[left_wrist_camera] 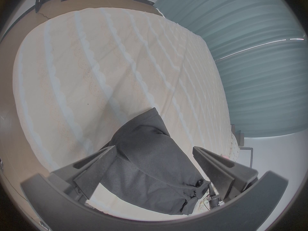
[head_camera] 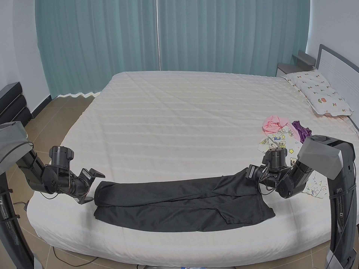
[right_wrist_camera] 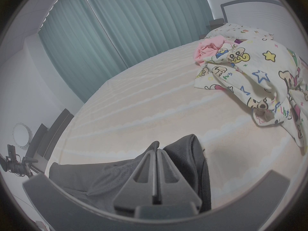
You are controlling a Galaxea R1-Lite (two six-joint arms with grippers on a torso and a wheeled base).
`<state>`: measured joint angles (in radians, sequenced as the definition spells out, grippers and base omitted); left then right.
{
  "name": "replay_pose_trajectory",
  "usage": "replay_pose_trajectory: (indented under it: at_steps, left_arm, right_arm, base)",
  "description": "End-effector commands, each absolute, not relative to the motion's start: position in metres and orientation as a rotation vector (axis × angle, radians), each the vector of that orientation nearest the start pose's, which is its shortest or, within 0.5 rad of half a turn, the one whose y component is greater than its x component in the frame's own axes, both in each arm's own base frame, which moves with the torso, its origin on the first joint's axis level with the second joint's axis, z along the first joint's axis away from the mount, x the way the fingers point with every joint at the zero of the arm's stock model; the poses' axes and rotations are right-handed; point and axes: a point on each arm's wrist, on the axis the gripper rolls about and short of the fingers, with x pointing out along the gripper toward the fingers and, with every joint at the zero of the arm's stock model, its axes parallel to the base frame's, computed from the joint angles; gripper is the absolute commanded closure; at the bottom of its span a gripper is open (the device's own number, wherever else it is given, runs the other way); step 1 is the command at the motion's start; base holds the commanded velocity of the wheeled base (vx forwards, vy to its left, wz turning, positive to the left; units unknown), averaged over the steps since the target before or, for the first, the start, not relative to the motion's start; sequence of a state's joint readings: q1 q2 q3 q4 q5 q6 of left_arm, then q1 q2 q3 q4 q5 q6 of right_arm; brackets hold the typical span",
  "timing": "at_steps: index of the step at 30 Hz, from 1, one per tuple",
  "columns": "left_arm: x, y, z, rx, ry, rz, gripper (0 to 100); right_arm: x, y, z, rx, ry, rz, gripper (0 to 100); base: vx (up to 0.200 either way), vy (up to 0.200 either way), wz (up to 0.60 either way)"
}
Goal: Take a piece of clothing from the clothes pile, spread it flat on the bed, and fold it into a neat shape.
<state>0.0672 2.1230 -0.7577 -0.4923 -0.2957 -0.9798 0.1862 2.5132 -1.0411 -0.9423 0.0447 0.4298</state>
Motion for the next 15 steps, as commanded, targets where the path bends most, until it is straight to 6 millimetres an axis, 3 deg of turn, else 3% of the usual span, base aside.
replay_pose_trajectory:
  at_steps: [1,6,9,15]
  left_arm:
    - [0.332,0.016,0.022,-1.07,0.906,0.228,0]
    - [0.332,0.015,0.021,-1.067,0.91,0.227,0]
    - [0.332,0.014,0.02,-1.062,0.911,0.229,0]
    - [0.329,0.004,0.016,-0.985,0.905,0.285,0]
  right_arm:
    - [0.416,0.08,-0.048,0.379,0.576,0.109,0]
    - [0.415,0.083,-0.045,0.382,0.559,0.12,0]
    - [0.411,0.082,-0.025,0.392,0.513,0.115,0]
    - [0.396,0.075,-0.007,0.458,0.508,0.07,0]
  base:
    - [0.0,0.0,0.0]
    - [0.0,0.0,0.0]
    - [0.0,0.0,0.0]
    - [0.0,0.0,0.0]
